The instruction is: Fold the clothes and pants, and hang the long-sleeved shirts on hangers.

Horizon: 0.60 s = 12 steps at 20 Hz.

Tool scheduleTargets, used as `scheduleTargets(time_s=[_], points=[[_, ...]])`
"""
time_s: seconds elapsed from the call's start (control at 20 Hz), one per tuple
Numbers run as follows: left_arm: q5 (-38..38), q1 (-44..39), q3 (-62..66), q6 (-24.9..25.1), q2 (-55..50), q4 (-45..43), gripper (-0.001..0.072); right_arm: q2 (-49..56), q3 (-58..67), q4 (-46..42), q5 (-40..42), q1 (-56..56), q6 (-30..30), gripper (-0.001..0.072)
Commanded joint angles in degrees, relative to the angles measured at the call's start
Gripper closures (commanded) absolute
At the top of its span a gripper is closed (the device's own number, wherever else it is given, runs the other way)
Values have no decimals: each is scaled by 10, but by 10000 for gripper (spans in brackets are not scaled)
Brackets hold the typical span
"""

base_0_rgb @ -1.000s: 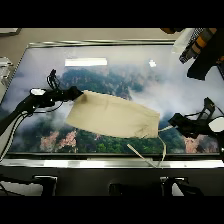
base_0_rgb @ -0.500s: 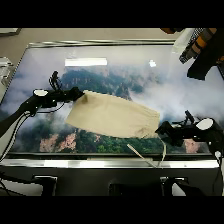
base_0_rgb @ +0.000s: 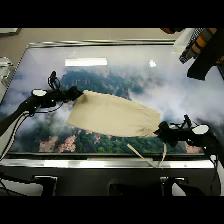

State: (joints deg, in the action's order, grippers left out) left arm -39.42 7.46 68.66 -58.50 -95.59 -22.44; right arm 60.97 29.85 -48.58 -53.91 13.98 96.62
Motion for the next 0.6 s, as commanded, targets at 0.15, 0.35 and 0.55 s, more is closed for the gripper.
scheduleTargets(time_s=[0.15,0.35,0.55], points=[[-79,16,0,-39,5,-35,696,-3,4,9,-6,0,-11,674],[-162,17,-25,-103,39,-160,699,-4,27,-82,-110,0,0,674],[-161,19,-159,-112,140,-169,698,-9,49,-160,-212,0,3,674]])
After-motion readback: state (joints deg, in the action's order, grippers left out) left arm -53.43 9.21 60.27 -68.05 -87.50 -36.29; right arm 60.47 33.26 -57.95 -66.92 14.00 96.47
